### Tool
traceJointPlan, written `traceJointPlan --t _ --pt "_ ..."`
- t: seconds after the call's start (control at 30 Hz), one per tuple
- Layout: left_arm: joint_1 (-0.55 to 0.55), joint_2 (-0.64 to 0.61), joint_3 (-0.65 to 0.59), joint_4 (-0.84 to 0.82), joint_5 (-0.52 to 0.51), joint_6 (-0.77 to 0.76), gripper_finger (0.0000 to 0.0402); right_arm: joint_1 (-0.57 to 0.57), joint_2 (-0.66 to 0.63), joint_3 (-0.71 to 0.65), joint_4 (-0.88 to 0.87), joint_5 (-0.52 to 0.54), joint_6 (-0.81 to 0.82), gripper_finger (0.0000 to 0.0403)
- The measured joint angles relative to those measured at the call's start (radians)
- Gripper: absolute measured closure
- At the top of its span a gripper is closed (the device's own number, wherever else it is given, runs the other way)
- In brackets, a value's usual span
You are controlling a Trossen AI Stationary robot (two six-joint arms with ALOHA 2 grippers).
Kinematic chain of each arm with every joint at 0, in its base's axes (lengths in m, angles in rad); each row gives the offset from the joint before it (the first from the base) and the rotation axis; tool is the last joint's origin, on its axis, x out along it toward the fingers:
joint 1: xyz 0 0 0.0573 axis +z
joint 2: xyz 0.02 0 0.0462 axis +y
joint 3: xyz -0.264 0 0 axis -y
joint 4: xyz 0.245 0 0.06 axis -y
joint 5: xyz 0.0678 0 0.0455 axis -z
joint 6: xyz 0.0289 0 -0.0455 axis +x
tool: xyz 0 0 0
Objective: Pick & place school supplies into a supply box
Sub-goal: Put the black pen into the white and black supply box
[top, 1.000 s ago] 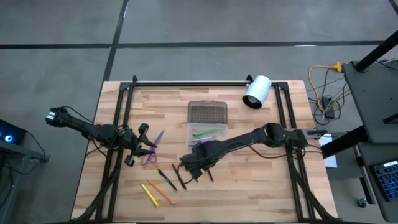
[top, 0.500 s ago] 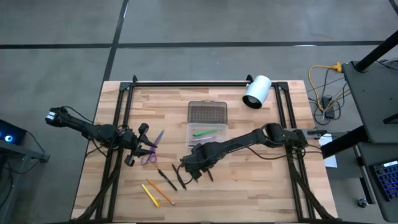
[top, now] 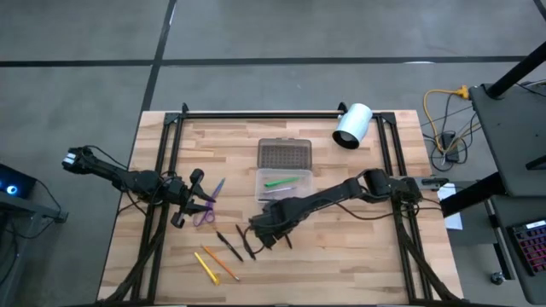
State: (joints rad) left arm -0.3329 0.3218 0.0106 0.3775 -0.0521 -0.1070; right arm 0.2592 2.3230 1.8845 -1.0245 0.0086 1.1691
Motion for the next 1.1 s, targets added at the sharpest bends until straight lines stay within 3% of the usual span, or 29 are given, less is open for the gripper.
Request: traceJointPlan --t 0.47,0.83,1.1 --pt "0.000 0.000 0.000 0.000 0.000 0.000 0.0306 0.000 -0.010 -0.060 0.028 -0.010 0.003 0.0298" --pt "0.000 0.000 0.000 0.000 0.000 0.000 0.0306 -0.001 -0.012 -0.061 0.018 -0.021 -0.150 0.0383" --pt "0.000 0.000 0.000 0.000 0.000 0.000 0.0306 0.000 -0.039 -0.063 -0.001 -0.037 -0.305 0.0385"
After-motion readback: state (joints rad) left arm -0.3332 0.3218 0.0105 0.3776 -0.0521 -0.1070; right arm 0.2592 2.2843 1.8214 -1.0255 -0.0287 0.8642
